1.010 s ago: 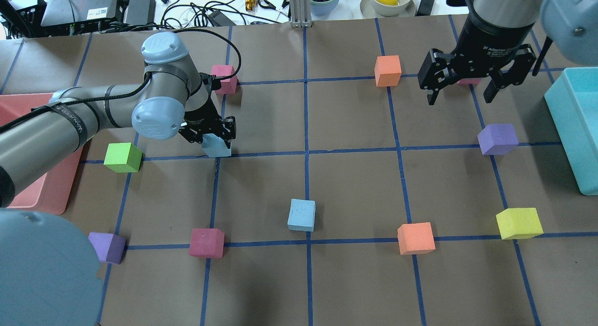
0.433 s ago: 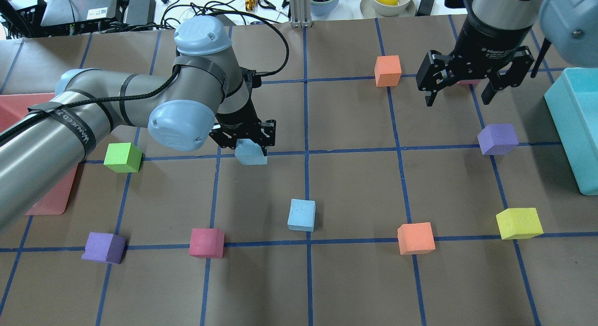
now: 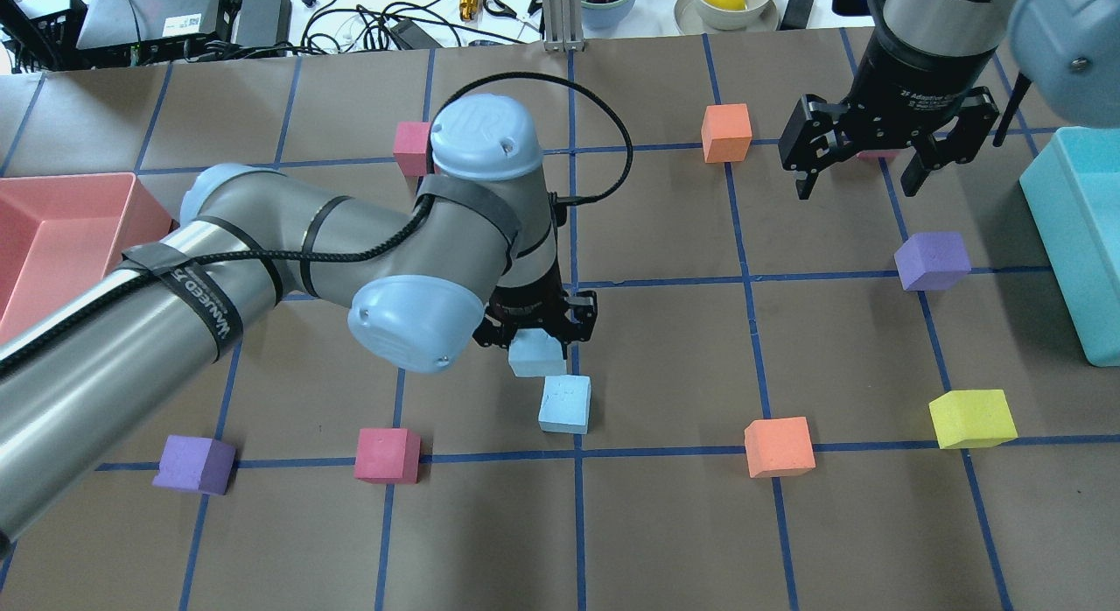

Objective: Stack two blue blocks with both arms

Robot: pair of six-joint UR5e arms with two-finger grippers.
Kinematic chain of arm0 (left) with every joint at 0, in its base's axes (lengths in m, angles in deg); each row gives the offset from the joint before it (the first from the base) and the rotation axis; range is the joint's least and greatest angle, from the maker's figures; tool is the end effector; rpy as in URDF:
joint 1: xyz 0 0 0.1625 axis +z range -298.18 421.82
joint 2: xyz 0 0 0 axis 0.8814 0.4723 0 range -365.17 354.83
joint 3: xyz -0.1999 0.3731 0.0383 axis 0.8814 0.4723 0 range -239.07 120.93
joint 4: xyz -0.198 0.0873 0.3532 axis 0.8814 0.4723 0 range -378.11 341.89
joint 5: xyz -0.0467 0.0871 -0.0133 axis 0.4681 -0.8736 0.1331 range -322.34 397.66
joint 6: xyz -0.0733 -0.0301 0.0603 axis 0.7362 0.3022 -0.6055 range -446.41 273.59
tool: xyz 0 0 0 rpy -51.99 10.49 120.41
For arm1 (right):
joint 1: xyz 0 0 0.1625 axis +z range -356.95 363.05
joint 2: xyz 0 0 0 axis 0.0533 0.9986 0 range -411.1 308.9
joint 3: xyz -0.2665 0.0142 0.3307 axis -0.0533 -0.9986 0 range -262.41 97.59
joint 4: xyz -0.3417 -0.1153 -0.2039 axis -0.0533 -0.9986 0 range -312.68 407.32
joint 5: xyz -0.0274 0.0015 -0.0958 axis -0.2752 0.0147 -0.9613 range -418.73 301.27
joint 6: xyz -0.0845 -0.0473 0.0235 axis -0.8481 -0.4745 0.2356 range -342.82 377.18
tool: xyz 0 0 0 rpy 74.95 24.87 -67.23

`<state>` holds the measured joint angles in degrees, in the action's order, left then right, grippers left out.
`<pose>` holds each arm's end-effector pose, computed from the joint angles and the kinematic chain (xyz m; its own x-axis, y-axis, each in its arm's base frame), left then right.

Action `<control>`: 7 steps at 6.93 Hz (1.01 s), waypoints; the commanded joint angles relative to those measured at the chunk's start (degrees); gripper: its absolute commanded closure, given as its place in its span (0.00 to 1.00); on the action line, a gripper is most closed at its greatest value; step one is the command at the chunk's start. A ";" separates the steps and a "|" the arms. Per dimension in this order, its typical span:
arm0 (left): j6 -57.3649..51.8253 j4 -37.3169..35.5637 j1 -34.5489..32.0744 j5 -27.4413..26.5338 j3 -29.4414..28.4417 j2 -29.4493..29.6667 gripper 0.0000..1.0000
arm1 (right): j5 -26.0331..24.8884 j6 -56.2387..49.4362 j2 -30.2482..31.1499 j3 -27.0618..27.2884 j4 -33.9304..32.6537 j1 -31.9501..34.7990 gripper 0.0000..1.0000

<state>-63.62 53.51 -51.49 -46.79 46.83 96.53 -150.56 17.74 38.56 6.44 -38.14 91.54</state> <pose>-0.3355 -0.4176 0.2832 -0.9997 -0.0012 0.0261 0.0036 0.9828 0.1847 0.1172 -0.4909 0.4870 -0.9989 0.0341 0.0324 0.0362 0.9972 0.0650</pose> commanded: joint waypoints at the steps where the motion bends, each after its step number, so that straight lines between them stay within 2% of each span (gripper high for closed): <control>1: 0.86 -5.59 -1.13 0.34 5.71 0.42 0.90 | -0.54 -0.21 -0.09 0.00 0.03 -0.07 0.00; 7: -4.24 -10.01 -2.27 1.31 5.99 1.92 0.90 | -0.63 -0.21 -0.09 0.09 0.12 -0.07 0.00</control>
<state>-67.14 44.38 -53.61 -45.49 52.63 98.26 -151.19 17.54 38.47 6.47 -38.03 91.47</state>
